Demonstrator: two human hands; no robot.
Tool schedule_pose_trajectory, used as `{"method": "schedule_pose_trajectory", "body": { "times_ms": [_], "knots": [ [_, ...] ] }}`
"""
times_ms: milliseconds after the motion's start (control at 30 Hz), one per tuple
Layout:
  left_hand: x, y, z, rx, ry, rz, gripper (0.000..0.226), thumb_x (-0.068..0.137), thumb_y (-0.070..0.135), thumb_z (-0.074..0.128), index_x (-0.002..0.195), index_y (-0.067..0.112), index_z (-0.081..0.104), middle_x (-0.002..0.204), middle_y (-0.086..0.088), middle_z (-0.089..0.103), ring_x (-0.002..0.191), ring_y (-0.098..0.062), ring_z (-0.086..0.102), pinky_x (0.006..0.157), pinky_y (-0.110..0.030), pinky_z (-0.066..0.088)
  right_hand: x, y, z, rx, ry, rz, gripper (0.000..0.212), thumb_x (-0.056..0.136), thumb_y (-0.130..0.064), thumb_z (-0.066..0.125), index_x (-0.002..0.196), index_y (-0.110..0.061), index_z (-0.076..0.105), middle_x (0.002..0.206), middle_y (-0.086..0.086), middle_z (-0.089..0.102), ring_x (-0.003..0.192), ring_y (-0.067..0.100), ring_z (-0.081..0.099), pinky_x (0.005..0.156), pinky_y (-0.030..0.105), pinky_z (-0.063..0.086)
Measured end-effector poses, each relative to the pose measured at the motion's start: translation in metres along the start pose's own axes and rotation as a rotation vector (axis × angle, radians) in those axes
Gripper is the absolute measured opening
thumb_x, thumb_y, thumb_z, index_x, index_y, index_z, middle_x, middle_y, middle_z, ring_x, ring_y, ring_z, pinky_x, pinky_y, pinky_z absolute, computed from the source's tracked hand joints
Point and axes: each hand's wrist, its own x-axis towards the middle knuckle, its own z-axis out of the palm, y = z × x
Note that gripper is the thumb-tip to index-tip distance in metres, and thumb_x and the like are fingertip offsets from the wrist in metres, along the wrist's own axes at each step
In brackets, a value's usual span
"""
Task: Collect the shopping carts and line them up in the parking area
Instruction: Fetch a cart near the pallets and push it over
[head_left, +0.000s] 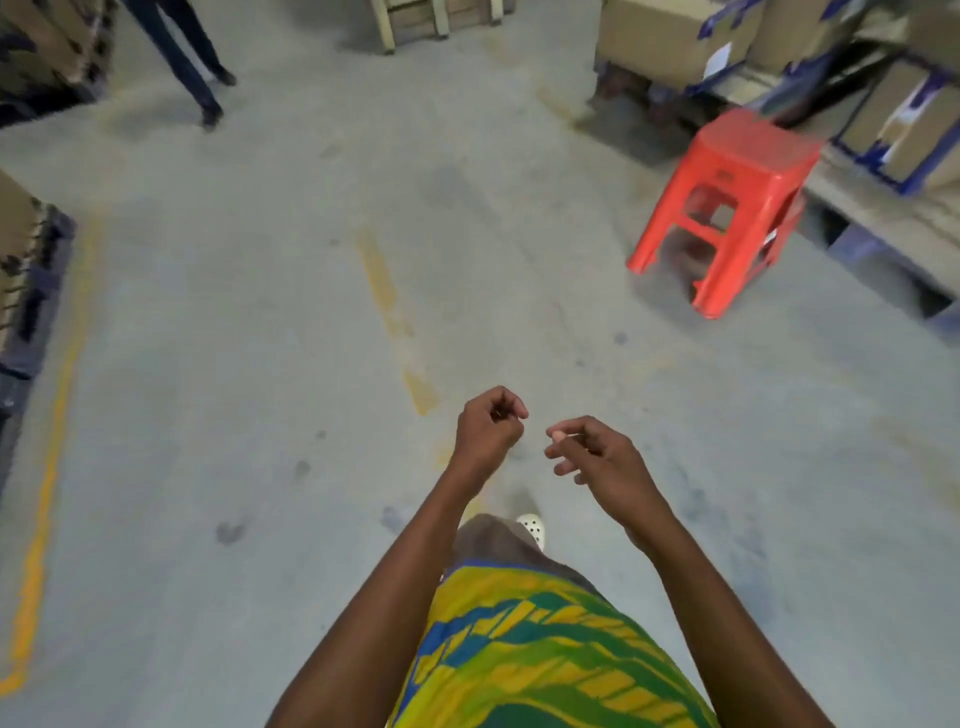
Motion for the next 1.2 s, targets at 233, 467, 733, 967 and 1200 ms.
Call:
{"method": "schedule_pose_trajectory", "body": {
  "times_ms": [233,467,733,967,1200],
  "knots": [
    [0.125,0.063,0.113,0.117,-0.416,0.076,0.029,0.072,-0.010,0.054,0.072,0.018,0.063,0.064,0.009,0.058,0.060,-0.012,0.050,0.060,-0.030,0.040,0.054,-0.017,-0.102,0.157,0.378,0.152,0.010,0.100,-0.023,0.063,0.104,-0.024,0.073,0.092,-0.003,0.078,0.080,0.013,0.073,0.068,0.016,0.047],
    [0.182,0.097,0.261,0.161,-0.701,0.158,0.022,0.063,0.002,0.055,0.069,0.021,0.063,0.063,0.013,0.058,0.059,-0.012,0.048,0.060,-0.027,0.037,0.081,0.012,-0.212,0.352,0.702,0.230,0.013,0.100,-0.016,0.063,0.108,-0.014,0.072,0.092,0.005,0.078,0.075,0.017,0.070,0.068,0.022,0.050],
    [0.234,0.147,0.440,0.238,-0.880,0.236,0.029,0.059,-0.002,0.051,0.065,0.024,0.062,0.057,0.013,0.051,0.053,-0.010,0.039,0.050,-0.023,0.028,0.093,0.047,-0.398,0.491,0.884,0.237,0.019,0.100,-0.031,0.064,0.110,-0.017,0.071,0.098,0.004,0.078,0.076,0.013,0.067,0.071,0.030,0.045],
    [0.233,0.216,0.603,0.212,-1.048,0.291,0.028,0.055,-0.002,0.051,0.071,0.017,0.063,0.063,0.006,0.051,0.057,-0.011,0.040,0.050,-0.022,0.030,0.072,0.039,-0.536,0.598,1.245,0.182,0.015,0.099,-0.031,0.061,0.107,-0.023,0.071,0.095,-0.002,0.078,0.079,0.010,0.070,0.075,0.028,0.048],
    [0.196,0.231,0.734,0.309,-1.305,0.299,0.018,0.059,0.004,0.054,0.069,0.017,0.062,0.062,0.009,0.054,0.058,-0.014,0.043,0.057,-0.027,0.035,0.056,0.061,-0.594,0.691,1.336,0.246,0.013,0.101,-0.029,0.060,0.105,-0.025,0.071,0.095,-0.003,0.078,0.086,0.019,0.072,0.076,0.029,0.049]
  ]
}}
